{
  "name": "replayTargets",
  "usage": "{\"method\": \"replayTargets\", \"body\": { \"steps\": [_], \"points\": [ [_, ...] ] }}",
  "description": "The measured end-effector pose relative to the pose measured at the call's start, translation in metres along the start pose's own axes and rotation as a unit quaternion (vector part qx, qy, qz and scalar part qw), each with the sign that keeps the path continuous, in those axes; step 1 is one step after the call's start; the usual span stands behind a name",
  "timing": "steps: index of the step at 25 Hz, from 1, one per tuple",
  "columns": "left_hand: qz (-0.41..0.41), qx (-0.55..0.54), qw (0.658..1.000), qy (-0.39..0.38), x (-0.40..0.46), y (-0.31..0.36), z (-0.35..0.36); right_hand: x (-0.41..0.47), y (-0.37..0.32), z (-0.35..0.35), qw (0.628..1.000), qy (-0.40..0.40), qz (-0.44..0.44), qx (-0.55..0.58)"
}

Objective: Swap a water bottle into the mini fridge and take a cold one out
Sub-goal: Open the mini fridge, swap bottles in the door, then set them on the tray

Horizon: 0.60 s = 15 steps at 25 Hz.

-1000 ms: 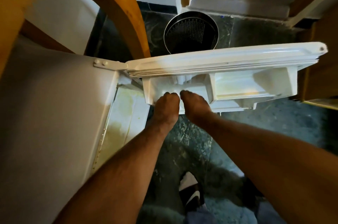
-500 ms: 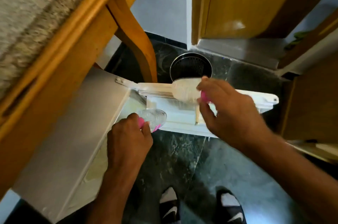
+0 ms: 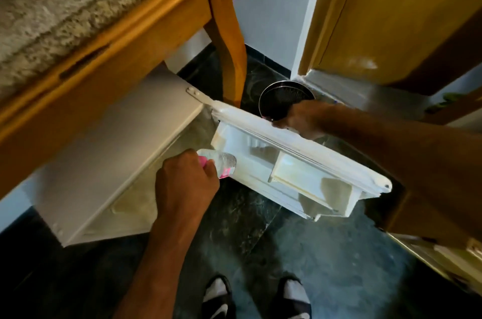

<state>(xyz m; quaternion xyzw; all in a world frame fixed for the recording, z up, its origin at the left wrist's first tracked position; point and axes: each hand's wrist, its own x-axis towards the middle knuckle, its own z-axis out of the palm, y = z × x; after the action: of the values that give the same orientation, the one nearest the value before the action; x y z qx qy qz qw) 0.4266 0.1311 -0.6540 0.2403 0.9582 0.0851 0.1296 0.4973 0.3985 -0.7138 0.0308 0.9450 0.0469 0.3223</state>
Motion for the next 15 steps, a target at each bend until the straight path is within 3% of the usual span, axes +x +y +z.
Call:
{"method": "replayTargets", "body": {
  "steps": [2,5,15],
  "points": [
    [-0.02,0.008,1.0,-0.011,-0.012,-0.013,0.001,-0.006,-0.016,0.002,0.998,-0.046,-0.035,-0.038],
    [-0.046,0.004,0.999,-0.018,-0.032,-0.031,-0.006,-0.01,-0.05,0.013,0.995,-0.052,-0.049,-0.063],
    [-0.123,0.035,0.992,0.014,-0.05,-0.08,-0.066,0.053,-0.198,-0.011,0.991,0.048,-0.127,0.004]
  ]
}}
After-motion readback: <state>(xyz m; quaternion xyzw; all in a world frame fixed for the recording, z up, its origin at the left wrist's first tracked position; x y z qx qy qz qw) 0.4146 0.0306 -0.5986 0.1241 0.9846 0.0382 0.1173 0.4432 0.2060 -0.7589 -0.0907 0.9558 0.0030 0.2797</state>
